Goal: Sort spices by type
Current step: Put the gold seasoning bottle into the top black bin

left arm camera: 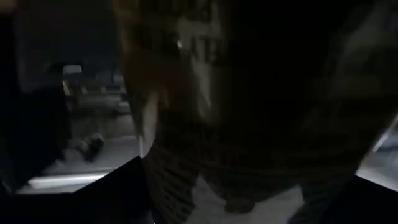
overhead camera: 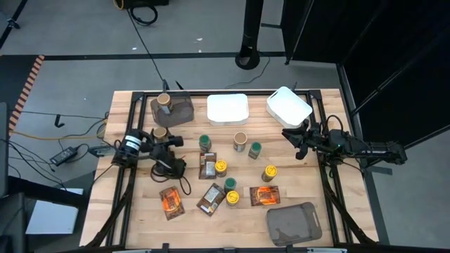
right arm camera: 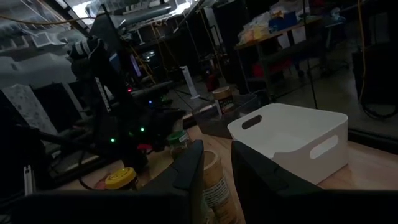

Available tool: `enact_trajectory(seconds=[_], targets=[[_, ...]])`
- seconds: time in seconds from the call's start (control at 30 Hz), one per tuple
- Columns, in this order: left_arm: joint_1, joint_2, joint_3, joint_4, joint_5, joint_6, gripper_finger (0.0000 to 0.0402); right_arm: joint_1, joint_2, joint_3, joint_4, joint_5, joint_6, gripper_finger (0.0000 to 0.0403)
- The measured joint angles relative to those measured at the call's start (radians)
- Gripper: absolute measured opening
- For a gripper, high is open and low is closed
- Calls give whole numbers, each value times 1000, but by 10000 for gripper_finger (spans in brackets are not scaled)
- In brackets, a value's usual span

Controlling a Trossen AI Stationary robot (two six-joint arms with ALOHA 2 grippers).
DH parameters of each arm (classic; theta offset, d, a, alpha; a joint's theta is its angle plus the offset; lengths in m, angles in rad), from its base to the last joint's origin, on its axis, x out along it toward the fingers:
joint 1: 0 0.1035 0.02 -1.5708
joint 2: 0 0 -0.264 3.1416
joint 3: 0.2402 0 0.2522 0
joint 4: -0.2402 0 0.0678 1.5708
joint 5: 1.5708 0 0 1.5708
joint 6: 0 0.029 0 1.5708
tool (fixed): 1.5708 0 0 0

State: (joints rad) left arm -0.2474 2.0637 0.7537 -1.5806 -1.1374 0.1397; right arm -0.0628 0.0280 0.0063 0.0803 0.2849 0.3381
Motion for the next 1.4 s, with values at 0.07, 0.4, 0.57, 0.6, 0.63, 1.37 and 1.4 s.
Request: enact_trajectory(seconds=[0.07,0.4,0.57,0.6,0.63,1.37,1.4], targets=[[0,-7,15,27,5,-61,292,0,0,0,1,1,0,92],[-1,-12,112,18,112,-113,314,0,0,0,1,1,0,92],[-1,-12,131,15,133,-82,315,0,0,0,0,1,0,92],[-1,-12,132,14,138,-72,315,0,0,0,0,1,0,92],[-1,-12,135,11,143,-69,315,0,0,0,0,1,0,92],[-10,-13,278,6,313,-38,316,0,0,0,0,1,0,92],[-10,-13,278,7,315,-42,316,0,0,0,0,1,0,92]])
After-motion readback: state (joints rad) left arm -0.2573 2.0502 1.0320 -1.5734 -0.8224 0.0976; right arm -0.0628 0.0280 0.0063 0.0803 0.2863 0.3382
